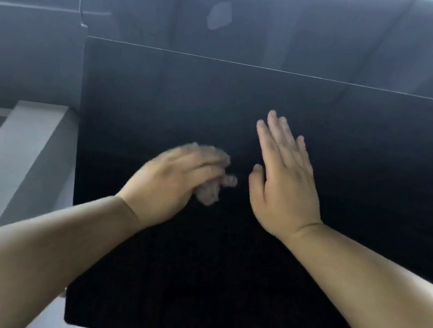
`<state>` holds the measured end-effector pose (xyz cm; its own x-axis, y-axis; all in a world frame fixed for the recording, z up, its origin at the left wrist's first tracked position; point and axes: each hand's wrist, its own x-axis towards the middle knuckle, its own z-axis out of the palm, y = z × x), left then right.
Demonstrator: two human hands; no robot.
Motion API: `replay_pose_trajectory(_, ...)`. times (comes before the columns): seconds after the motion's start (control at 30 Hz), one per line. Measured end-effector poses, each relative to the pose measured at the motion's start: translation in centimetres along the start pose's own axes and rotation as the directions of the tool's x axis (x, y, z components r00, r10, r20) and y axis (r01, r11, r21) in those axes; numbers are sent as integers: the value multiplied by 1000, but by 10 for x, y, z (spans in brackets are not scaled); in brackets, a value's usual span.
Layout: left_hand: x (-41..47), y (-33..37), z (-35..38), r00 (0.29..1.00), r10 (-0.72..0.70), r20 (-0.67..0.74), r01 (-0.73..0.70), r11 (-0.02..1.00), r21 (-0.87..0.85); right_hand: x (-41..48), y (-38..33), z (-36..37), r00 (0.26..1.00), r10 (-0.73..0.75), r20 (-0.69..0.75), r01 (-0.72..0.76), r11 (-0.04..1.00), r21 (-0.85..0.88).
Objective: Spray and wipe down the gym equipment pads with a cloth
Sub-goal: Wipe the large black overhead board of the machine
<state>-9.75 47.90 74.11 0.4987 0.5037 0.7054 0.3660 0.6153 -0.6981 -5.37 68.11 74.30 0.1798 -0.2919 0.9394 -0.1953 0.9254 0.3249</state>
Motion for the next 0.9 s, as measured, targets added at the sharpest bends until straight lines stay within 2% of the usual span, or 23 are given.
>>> replay_pose_trajectory(0.07, 35, -31, -28, 948, -265, -179, 263, 964, -36, 22, -12, 4, 998, 4, -60, -2, 999, 47)
replay_pose_trajectory(0.13, 56, -59, -44, 883, -353, -308, 376, 926, 17, 34, -22, 16, 995, 51, -88, -46, 997, 54)
replay_pose_trajectory(0.2, 51, -65, -37, 883, -375, -283, 402, 915, 43, 31, -26, 31, 992, 61, -109, -63, 998, -14)
replay_pose_trajectory(0.3, 5, -32, -4, 908, -355, -225, 379, 922, 76, 12, -24, 45, 995, -16, -94, 3, 991, -135)
replay_pose_trajectory(0.37, -29, -13, 9, 954, -262, -146, 275, 958, 79, 6, -24, 45, 998, -23, -60, 13, 988, -156)
replay_pose_trajectory(0.43, -44, -17, 1, 995, -99, 12, 98, 991, 91, 7, -28, 39, 999, -26, -22, 23, 990, -140)
replay_pose_trajectory(0.5, -29, -36, -22, 992, -46, 116, 37, 996, 77, 13, -32, 35, 997, -75, 14, 76, 989, -127)
replay_pose_trajectory(0.53, -11, -46, -34, 992, -102, 73, 97, 993, 70, 19, -34, 34, 995, -102, 19, 103, 986, -133)
replay_pose_trajectory(0.57, 6, -57, -44, 977, -207, -42, 210, 976, 63, 24, -36, 34, 993, -114, 19, 116, 983, -144)
replay_pose_trajectory(0.63, 32, -78, -56, 871, -378, -313, 403, 915, 14, 33, -43, 38, 995, -95, 6, 95, 982, -164)
replay_pose_trajectory(0.67, 37, -84, -55, 828, -426, -364, 460, 888, 8, 33, -46, 41, 997, -74, -1, 73, 983, -170)
replay_pose_trajectory(0.77, 13, -70, -29, 829, -467, -309, 502, 864, 39, 24, -52, 52, 998, -55, -13, 52, 981, -186)
replay_pose_trajectory(0.9, -60, -14, 0, 919, -374, -122, 377, 926, -2, 17, -52, 54, 998, -65, -18, 61, 979, -196)
